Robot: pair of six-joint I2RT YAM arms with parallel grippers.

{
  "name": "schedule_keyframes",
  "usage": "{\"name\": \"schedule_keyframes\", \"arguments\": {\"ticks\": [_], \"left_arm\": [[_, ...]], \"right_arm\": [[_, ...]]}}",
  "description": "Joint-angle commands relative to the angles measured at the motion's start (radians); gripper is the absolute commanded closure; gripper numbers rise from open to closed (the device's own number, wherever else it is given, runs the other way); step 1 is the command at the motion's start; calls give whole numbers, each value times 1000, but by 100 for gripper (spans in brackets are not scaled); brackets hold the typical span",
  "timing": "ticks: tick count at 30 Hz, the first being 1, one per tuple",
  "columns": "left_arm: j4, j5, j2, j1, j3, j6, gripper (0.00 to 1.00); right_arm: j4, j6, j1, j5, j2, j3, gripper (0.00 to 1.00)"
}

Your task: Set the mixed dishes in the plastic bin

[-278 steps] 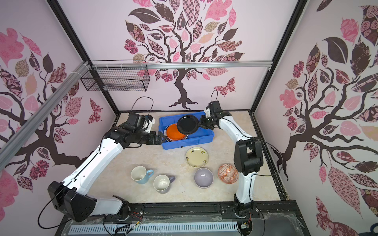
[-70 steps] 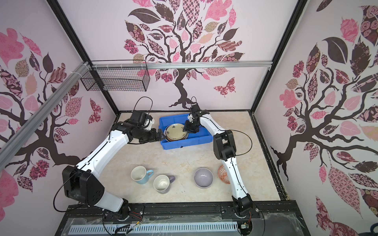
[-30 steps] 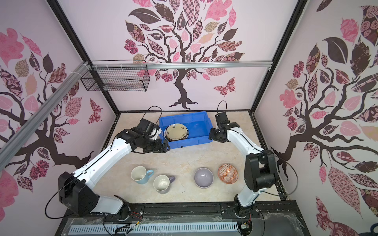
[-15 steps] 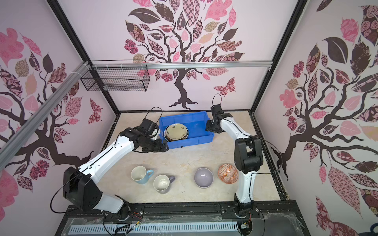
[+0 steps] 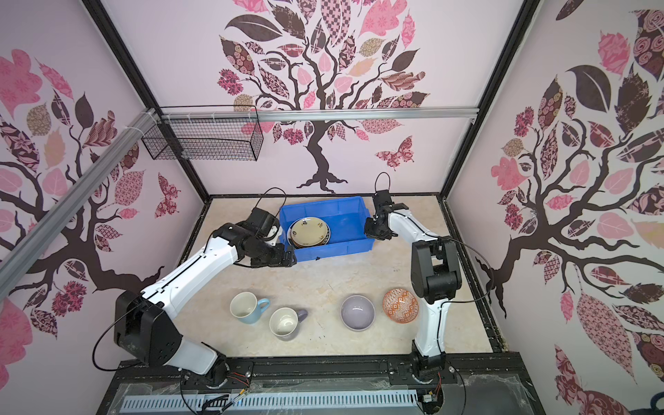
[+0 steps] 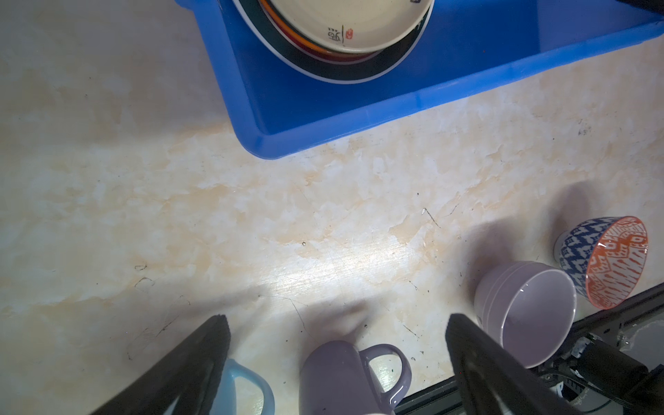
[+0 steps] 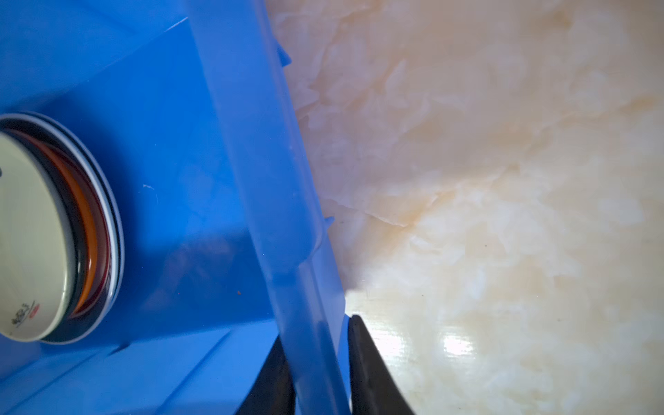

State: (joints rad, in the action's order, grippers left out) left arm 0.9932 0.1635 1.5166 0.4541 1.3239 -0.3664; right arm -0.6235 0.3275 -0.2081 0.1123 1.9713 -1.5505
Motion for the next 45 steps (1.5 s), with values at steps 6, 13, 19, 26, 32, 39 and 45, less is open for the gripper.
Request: {"name": "schedule_keyframes", "arguments": {"ticks": [6,13,19,26,32,39,45], "left_arm": [[-12,38,-32,-20,-17,30,2],[-32,71,-40,-23,-37,40,2],[-50,105,-5,-23,-28,44,2],[-43,34,61,-35,43,39,2],[-11,5,130,-100,161,32,2],[-43,-4,168,-114,171,24,2],[-55,1,200,-119,183,30,2]], "right_arm": [[-31,57,-11,33,-77,113,86],[-27,40,-13,12,-180,178,51],[-77,12,-13,-19,-207,138,46],[-86,10,-13,21,-51,-3,46],[-178,-38,-13,3,138,-210,50],[-241,-88,-11,-43,207,-280,67],[-240,-120,-10,-74,140,-163,83]]}}
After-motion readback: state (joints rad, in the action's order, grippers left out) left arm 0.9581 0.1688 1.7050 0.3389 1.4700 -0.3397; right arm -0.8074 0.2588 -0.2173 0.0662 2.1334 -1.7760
